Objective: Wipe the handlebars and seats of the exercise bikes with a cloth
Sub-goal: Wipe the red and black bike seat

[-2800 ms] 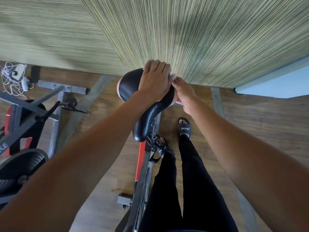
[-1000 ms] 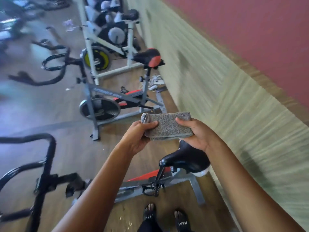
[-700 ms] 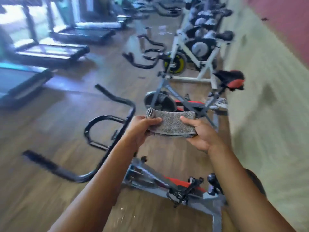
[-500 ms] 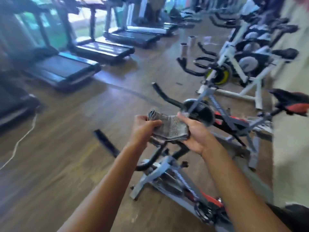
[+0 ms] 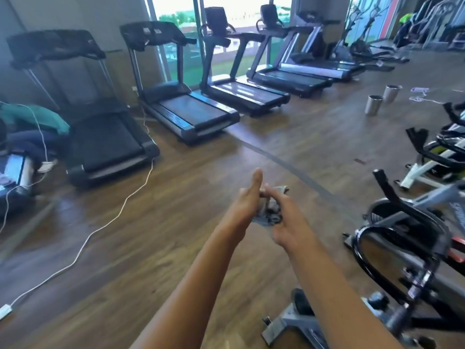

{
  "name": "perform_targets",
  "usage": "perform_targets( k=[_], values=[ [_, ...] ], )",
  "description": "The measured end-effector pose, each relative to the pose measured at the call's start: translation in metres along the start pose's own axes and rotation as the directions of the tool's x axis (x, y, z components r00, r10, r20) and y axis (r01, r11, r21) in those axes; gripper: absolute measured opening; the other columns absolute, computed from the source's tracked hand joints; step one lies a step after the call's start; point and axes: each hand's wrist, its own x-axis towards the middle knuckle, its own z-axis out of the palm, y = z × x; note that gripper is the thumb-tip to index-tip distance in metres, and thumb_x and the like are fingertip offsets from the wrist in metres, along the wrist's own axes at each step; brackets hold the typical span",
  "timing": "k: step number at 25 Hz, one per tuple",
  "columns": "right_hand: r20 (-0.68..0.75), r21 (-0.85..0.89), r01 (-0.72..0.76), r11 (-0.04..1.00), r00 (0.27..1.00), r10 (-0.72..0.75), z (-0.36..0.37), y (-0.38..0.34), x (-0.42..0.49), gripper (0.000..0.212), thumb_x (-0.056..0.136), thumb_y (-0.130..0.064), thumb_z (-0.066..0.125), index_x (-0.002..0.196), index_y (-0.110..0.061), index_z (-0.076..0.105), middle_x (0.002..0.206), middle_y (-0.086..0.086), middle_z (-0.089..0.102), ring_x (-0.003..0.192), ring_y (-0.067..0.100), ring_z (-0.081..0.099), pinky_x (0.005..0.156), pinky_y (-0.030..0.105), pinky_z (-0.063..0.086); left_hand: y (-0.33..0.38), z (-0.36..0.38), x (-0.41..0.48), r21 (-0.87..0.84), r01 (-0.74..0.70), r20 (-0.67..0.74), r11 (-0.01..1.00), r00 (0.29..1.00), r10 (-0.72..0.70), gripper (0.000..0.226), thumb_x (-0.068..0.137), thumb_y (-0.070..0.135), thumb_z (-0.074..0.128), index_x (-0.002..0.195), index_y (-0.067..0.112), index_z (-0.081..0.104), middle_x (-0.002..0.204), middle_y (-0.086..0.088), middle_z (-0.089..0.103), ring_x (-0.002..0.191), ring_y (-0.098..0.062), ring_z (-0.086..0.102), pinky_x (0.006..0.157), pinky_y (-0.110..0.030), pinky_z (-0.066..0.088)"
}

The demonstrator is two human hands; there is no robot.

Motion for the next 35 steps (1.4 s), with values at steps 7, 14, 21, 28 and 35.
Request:
perform_targets(
  k=[7,14,21,28,35],
  values=[
    [-0.004,0.080,-0.074,0.994,0.997,0.075,0.048,-0.009,0.145,0.019,0.100,-0.007,0.050,0.111,0.000,0.064,0.104,0.018,0.069,0.084,0.026,0.069,0.069,0.037,0.059,-0.005,-0.087,0.145,0.068,-0.060,-0.142,0.996,0.987,0.069,0.017,0.097,0.024,0.058,0.087,0.016,0.071,0.082,0.004,0.067,0.073,-0.012,0.056,0.071,-0.031,0.043],
    [-0.106,0.125,0.041,0.991,0.994,-0.027,0.063,-0.080,0.288,0.034,0.100,-0.003,0.049,0.132,0.006,0.055,0.116,0.020,0.063,0.092,0.029,0.065,0.071,0.038,0.057,0.038,-0.094,0.322,0.170,-0.041,0.007,0.985,0.999,0.040,0.020,0.098,0.019,0.058,0.104,0.005,0.071,0.091,-0.002,0.065,0.073,-0.013,0.053,0.059,-0.021,0.040],
    [-0.287,0.146,0.206,0.968,0.945,-0.158,0.023,-0.175,0.377,0.032,0.098,-0.008,0.052,0.127,0.003,0.060,0.123,0.021,0.065,0.100,0.031,0.065,0.079,0.037,0.056,0.107,-0.020,0.456,0.125,-0.124,0.261,0.984,0.961,0.088,0.014,0.099,0.015,0.056,0.102,0.008,0.067,0.090,-0.003,0.064,0.064,-0.009,0.051,0.052,-0.019,0.035],
    [-0.487,0.109,0.441,0.891,0.805,-0.339,-0.058,-0.280,0.455,0.022,0.097,-0.008,0.055,0.114,0.000,0.066,0.099,0.012,0.073,0.090,0.022,0.069,0.073,0.033,0.057,0.159,0.110,0.598,0.078,-0.212,0.537,0.974,0.832,0.138,0.016,0.097,0.017,0.057,0.099,0.008,0.070,0.086,-0.001,0.069,0.067,-0.012,0.058,0.058,-0.025,0.038],
    [-0.791,0.056,0.668,0.742,0.483,-0.375,-0.183,-0.386,0.450,0.030,0.096,-0.011,0.059,0.123,0.001,0.064,0.109,0.016,0.070,0.089,0.025,0.069,0.078,0.036,0.056,0.216,0.321,0.653,0.023,-0.325,0.832,0.946,0.531,0.162,0.016,0.097,0.020,0.059,0.096,0.013,0.073,0.088,-0.001,0.072,0.075,-0.013,0.063,0.061,-0.019,0.044]
  ],
)
